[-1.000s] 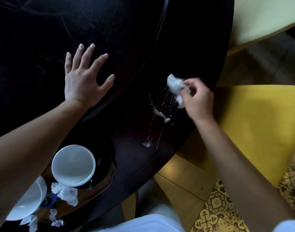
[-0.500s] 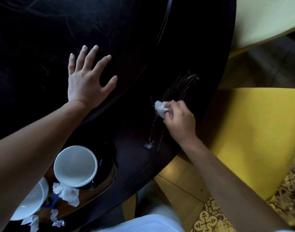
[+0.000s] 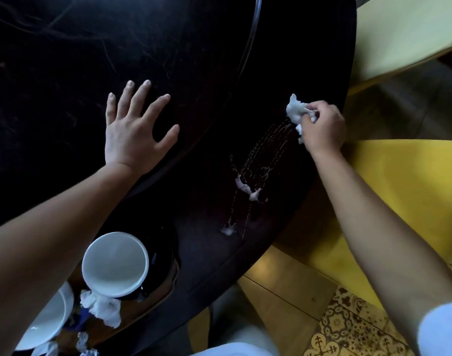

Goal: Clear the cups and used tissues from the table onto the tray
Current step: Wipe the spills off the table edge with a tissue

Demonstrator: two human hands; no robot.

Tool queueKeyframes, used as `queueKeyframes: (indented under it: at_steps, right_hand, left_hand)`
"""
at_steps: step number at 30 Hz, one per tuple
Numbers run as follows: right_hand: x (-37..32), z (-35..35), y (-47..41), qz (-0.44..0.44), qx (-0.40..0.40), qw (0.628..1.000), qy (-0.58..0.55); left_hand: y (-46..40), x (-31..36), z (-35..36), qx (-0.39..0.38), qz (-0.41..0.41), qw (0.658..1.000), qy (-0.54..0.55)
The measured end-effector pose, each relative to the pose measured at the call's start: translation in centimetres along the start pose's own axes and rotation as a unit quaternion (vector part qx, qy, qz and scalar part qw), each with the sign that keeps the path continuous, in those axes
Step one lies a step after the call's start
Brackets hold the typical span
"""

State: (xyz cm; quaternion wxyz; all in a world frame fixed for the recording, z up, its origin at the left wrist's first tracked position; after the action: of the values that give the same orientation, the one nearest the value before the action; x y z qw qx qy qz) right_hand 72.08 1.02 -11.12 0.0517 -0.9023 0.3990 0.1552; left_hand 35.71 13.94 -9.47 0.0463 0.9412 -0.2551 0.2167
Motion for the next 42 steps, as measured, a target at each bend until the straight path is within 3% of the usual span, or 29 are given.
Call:
queueKeyframes:
  at_steps: [7, 11, 14, 19, 23, 28, 37, 42]
  right_hand:
    - [-2.1, 1.7, 9.6, -0.167, -0.043, 0.985, 0.02]
    - [-2.3, 1.4, 15.4, -0.217, -0.089, 0.972, -0.01]
    - [-1.9, 0.5, 13.5, -0.188, -0.076, 0.978, -0.056]
    - [0.2, -1.4, 3.2, -0.052, 0.043, 0.995, -0.071]
    - [1.4, -1.3, -2.4, 0.008, 0.046, 0.998, -0.029]
    - [0.8, 0.4, -1.3, -0.013, -0.016, 0.999, 0.03]
    - [-1.5, 1.3, 13.7, -0.16, -0.082, 0.984, 0.005]
    - [-2.1, 0.1, 14.6, -0.134, -0.144, 0.979, -0.053]
  left_hand:
    - [-0.1, 0.1, -0.1, -0.004, 0.0, 1.0, 0.001]
    - [0.0, 0.1, -0.1, -0.004, -0.001, 1.0, 0.001]
    - [0.0, 0.1, -0.1, -0.002, 0.0, 1.0, 0.003]
    - [0.0, 0.1, 0.0, 0.0, -0.001, 1.0, 0.002]
    - [0.0, 0.1, -0.1, 0.001, -0.002, 1.0, 0.004]
    - [0.0, 0.2, -0.1, 0.003, -0.001, 1.0, 0.006]
    - [0.0, 0.3, -0.1, 0.002, 0.0, 1.0, 0.008]
    - [0.0, 0.2, -0.1, 0.006, 0.004, 1.0, 0.008]
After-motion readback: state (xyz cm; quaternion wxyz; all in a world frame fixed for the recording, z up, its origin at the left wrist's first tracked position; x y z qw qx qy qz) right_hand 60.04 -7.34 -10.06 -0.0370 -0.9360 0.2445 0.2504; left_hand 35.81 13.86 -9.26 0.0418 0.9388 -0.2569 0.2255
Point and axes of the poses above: each hand's wrist, its own y-axis away from the middle knuckle, its own z-axis out of the palm, x = y × z, the point moved 2 cm from there along -y, towards the middle knuckle, and after that the axes turned 8 degrees about y, right-handed, at the moved point
